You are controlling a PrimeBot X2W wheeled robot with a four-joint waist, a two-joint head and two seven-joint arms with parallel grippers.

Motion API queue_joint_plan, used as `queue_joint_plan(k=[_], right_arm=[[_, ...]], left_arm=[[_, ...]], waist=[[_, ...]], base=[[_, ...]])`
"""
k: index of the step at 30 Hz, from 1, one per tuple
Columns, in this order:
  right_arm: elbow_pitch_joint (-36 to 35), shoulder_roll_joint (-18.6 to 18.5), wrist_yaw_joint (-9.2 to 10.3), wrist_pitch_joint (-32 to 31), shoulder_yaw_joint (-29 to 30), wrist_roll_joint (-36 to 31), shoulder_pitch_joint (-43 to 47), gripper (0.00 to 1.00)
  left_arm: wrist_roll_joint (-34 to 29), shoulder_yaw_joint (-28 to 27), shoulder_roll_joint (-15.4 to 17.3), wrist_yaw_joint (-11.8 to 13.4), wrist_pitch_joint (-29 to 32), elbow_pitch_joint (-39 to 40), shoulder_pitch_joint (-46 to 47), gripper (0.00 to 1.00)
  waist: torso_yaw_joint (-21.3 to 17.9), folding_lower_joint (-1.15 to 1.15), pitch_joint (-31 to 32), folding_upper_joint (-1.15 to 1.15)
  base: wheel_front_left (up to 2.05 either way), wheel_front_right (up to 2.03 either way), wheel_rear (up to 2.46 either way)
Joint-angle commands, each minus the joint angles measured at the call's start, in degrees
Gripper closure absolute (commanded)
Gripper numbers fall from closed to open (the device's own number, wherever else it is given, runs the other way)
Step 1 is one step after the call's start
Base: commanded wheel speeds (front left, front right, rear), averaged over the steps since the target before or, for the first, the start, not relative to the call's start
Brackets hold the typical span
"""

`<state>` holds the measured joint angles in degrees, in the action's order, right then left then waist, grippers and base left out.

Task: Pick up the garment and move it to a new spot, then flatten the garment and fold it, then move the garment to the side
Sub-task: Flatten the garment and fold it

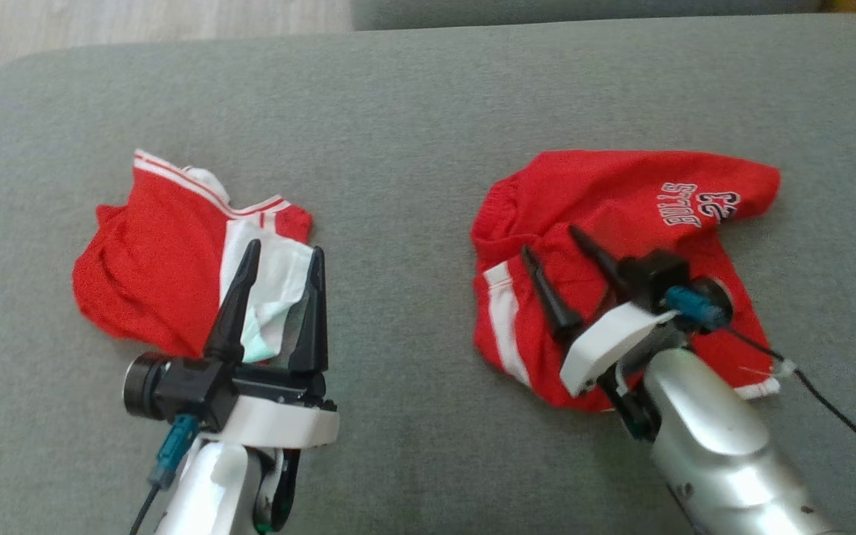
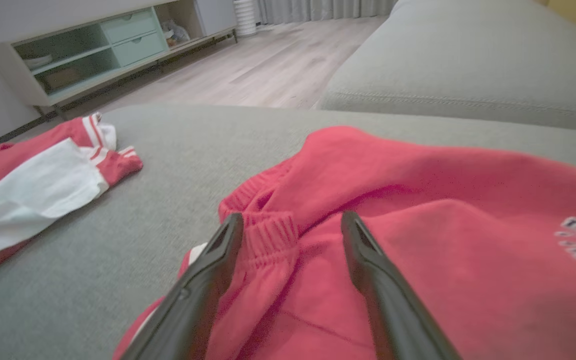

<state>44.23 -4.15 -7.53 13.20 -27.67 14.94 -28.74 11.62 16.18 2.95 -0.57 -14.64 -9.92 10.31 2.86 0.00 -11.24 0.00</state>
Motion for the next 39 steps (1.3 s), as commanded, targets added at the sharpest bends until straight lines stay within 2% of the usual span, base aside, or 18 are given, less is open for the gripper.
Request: queue_joint_plan(k=[1, 8, 11, 13, 18, 25, 29, 34, 39], right_arm=[[-2.95, 0.99, 0.04, 1.18, 0.53, 0.08, -0.47, 0.00], [-13.57, 0.78, 0.04, 1.75, 8.84, 0.38, 5.03, 0.00], [-19.56, 0.54, 0.04, 1.77, 14.87, -0.65, 9.06, 0.00], [-24.50, 0.72, 0.04, 1.78, 21.26, -2.53, 13.45, 0.00], [-28.55, 1.20, 0.04, 1.79, 30.47, -5.41, 20.63, 0.00], [-29.71, 1.25, 0.04, 1.79, 31.14, -2.06, 22.99, 0.00], [-30.11, 1.26, 0.04, 1.79, 29.93, -1.52, 22.04, 0.00], [-30.52, 1.26, 0.04, 1.79, 29.07, -0.73, 21.08, 0.00], [-30.24, 1.26, 0.04, 1.79, 28.54, -0.20, 20.48, 0.00]], left_arm=[[-0.09, -2.18, 0.03, -0.06, -0.36, 1.77, 1.92, 0.00], [-0.29, -3.43, 0.39, -0.21, -0.36, 1.92, 2.07, 0.00], [-0.37, -3.89, 0.51, -0.32, -0.36, 2.08, 2.04, 0.00], [-0.44, -4.17, 0.58, -0.48, -0.36, 2.13, 1.90, 0.00], [-0.60, -3.97, 0.60, -1.29, -0.36, 1.58, 1.90, 0.00], [-1.41, -3.11, 1.42, -2.35, -0.36, -0.29, 3.01, 0.00], [-2.31, -0.87, 2.98, -4.02, 1.52, -3.14, 4.92, 0.00], [-4.34, 6.71, 7.26, -6.48, 7.61, -7.44, 8.75, 0.00], [-0.63, 17.04, 11.46, -6.88, 12.16, -9.44, 13.07, 0.00]], waist=[[-1.02, 0.00, 0.40, 0.00], [-4.40, 0.00, 1.51, 0.00], [-5.65, 0.00, 1.91, 0.00], [-6.71, 0.00, 2.32, 0.00], [-7.60, 0.00, 2.73, 0.00], [-8.75, 0.00, 1.52, 0.00], [-9.43, 0.00, 0.44, 0.00], [-10.33, 0.00, -1.18, 0.00], [-11.05, 0.00, -2.66, 0.00]], base=[[0.00, 0.00, 0.00], [0.00, 0.00, 0.00], [0.00, 0.00, 0.00], [0.00, 0.00, 0.00], [0.00, 0.00, 0.00], [0.00, 0.00, 0.00], [0.00, 0.00, 0.00], [0.00, 0.00, 0.00], [0.00, 0.00, 0.00]])
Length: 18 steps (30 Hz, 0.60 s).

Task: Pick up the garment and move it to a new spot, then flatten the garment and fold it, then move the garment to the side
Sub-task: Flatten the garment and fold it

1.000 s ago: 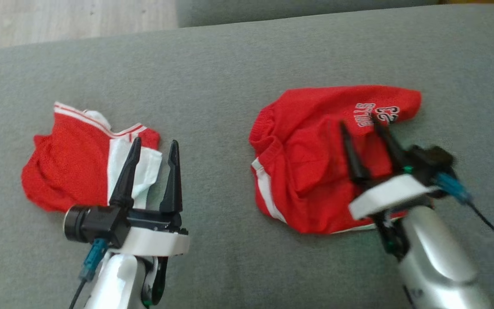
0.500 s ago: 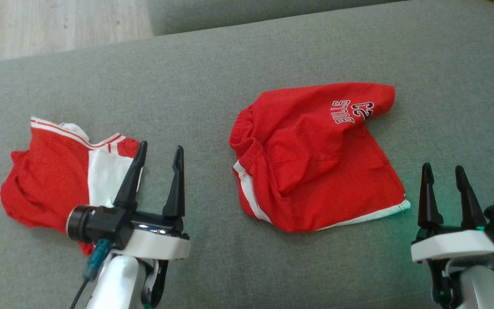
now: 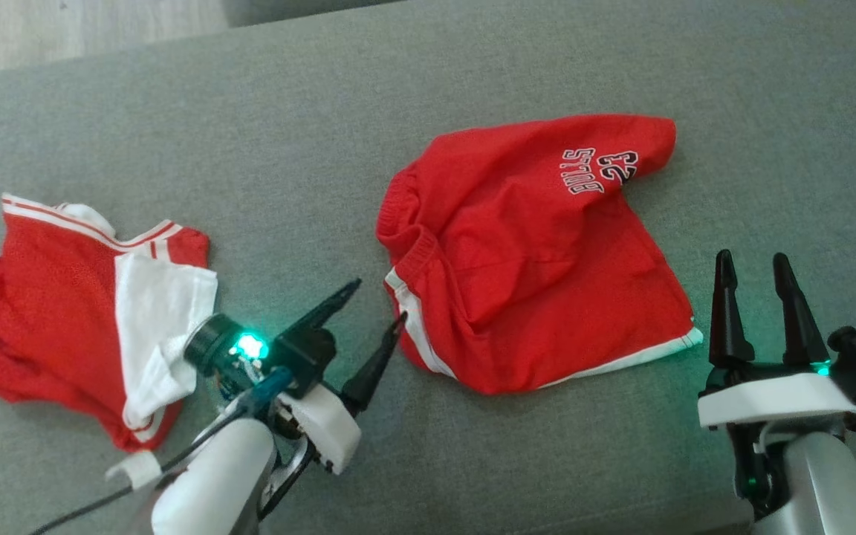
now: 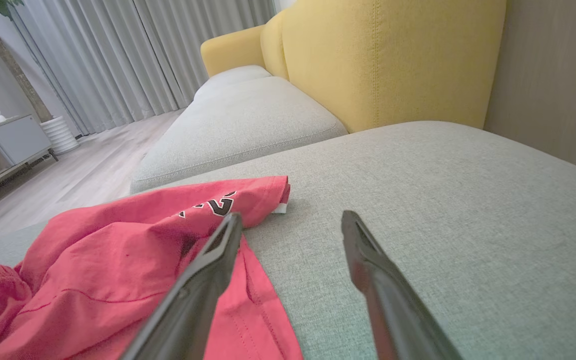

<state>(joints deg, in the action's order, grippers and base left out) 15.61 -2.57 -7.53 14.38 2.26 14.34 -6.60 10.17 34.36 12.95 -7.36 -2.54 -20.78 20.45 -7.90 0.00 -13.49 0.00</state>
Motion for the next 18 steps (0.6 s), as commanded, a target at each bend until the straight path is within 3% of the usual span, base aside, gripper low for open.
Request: queue_joint_plan(k=[1, 7, 18], right_arm=[[-1.52, -0.32, 0.04, 0.62, -1.48, 0.46, -1.84, 0.00], [-1.20, -0.32, 0.04, 0.62, -1.66, 0.93, -2.92, 0.00], [-0.80, -0.32, 0.04, 0.62, -1.96, 2.08, -3.32, 0.00]], left_arm=[[2.03, 0.88, 2.45, -0.10, 0.66, 1.23, 3.91, 0.00], [9.08, 7.23, 6.60, -0.12, 1.85, 0.10, 9.00, 0.00], [15.04, 14.24, 9.66, -0.13, 2.96, -1.26, 14.15, 0.00]], waist=[[-0.44, 0.00, -0.62, 0.00], [-1.72, 0.00, -1.64, 0.00], [-3.21, 0.00, -2.66, 0.00]], base=[[0.00, 0.00, 0.00], [0.00, 0.00, 0.00], [0.00, 0.00, 0.00]])
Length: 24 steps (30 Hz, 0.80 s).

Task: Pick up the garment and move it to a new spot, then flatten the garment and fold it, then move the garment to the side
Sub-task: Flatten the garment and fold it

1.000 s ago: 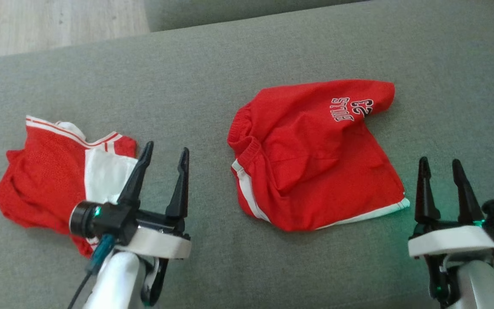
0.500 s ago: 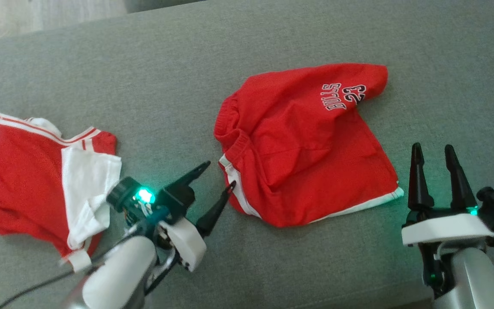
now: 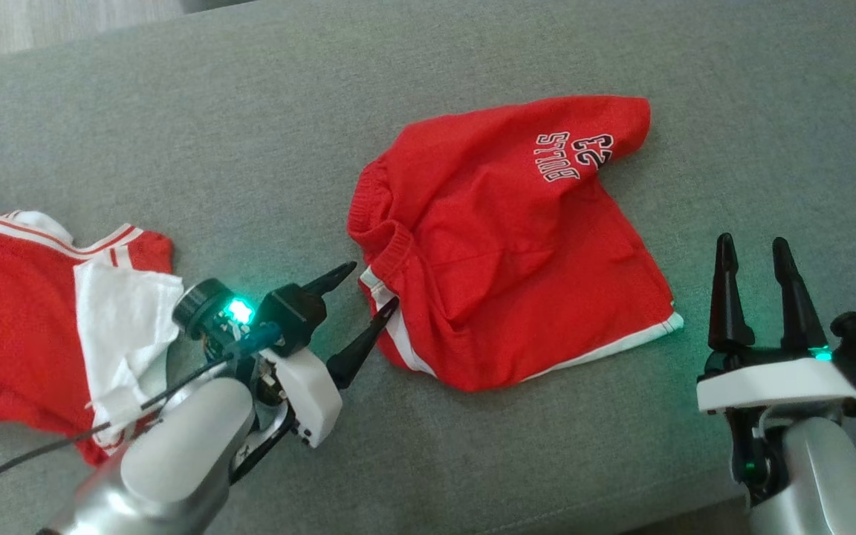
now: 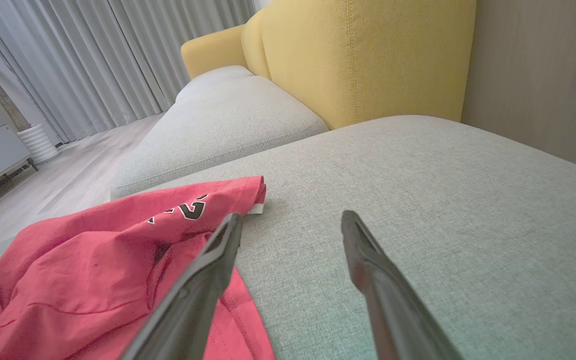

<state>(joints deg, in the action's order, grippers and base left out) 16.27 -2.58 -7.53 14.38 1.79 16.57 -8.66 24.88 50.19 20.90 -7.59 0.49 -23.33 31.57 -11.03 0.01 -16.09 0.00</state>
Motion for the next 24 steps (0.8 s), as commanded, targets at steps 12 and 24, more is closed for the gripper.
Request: queue_joint_plan(k=[12, 24], right_arm=[[-1.16, -0.30, 0.04, 0.62, -1.59, -0.56, -1.12, 0.00], [-0.37, -0.30, 0.04, 0.62, -2.25, -0.73, -0.97, 0.00]], left_arm=[[3.55, 3.39, 3.32, 0.10, -0.23, 0.68, 5.86, 0.00], [3.43, 5.96, 3.55, 0.10, -2.46, 0.16, 7.10, 0.86]], waist=[[-0.37, -0.01, 0.05, 0.00], [-0.17, -0.01, 0.73, 0.00]], base=[[0.00, 0.00, 0.00], [0.00, 0.00, 0.00]])
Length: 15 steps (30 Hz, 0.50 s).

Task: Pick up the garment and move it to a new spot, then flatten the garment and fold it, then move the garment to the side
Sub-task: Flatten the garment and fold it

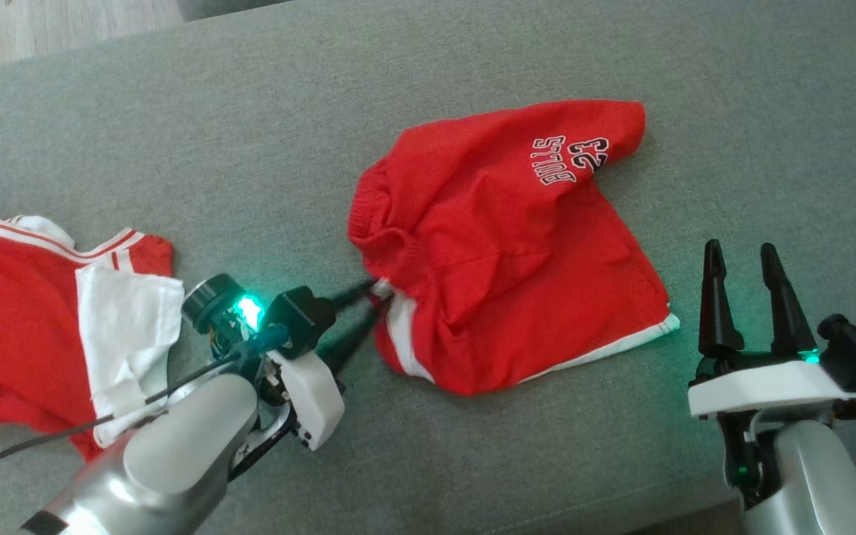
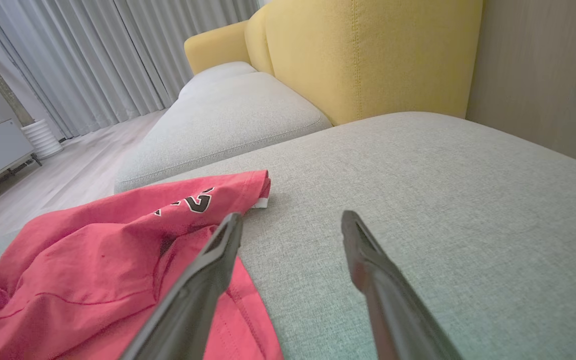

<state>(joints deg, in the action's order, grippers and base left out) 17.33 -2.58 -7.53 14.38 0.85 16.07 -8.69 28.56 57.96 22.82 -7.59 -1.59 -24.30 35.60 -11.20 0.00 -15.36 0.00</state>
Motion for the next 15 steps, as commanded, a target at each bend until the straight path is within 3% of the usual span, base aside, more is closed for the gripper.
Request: queue_joint_plan(k=[1, 8, 15], right_arm=[[-1.37, -0.30, 0.04, 0.62, -1.39, -0.24, -0.91, 0.00], [-0.66, -0.30, 0.04, 0.62, -1.82, -0.97, -0.13, 0.00], [1.33, -0.30, 0.04, 0.62, -3.50, -2.40, 2.93, 0.00]], left_arm=[[-0.29, -1.57, 1.68, 0.10, -0.57, 1.10, 3.20, 1.00], [-0.54, -1.59, 2.02, 0.70, -1.94, 0.67, 3.47, 1.00], [-0.49, -2.32, 3.53, 2.98, -2.85, 2.64, 2.30, 1.00]], waist=[[0.03, 0.00, 0.01, 0.00], [0.42, 0.00, 0.22, 0.00], [1.15, 0.00, 0.78, 0.00]], base=[[0.00, 0.00, 0.00], [0.00, 0.00, 0.00], [0.00, 0.00, 0.00]])
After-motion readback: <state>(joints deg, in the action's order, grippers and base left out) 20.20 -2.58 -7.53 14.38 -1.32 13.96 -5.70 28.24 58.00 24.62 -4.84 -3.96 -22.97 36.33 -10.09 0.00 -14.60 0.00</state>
